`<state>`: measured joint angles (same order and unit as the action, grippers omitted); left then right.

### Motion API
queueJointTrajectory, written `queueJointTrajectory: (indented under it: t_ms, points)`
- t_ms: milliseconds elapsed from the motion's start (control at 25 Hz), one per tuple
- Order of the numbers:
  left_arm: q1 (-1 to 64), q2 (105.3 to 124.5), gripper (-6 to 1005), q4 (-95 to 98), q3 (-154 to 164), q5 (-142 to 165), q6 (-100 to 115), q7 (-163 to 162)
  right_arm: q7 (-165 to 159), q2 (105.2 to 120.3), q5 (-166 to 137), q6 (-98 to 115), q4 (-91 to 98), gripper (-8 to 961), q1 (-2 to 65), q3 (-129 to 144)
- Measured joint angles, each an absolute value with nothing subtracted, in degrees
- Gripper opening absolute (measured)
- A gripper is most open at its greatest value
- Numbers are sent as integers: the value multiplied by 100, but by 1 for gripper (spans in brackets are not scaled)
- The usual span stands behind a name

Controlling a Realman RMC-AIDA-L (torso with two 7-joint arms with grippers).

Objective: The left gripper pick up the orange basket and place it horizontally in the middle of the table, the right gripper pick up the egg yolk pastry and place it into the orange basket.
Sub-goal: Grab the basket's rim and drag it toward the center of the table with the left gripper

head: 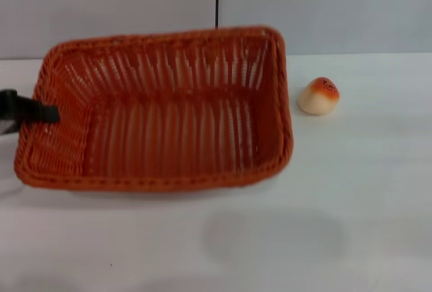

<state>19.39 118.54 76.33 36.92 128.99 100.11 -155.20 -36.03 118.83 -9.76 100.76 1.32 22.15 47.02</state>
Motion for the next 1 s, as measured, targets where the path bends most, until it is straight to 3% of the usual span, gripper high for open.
queueJointTrajectory:
  t_ms: [560, 1000]
  points:
    - [1322, 11871, 190, 7560, 4812, 12415, 9459, -15465, -3603, 11882, -978, 10033, 139, 587, 2262, 4738]
    - [1313, 11831, 245, 7487, 5044, 12181, 9544, -15386, -3603, 11872, -977, 9977, 135, 586, 2323, 4753]
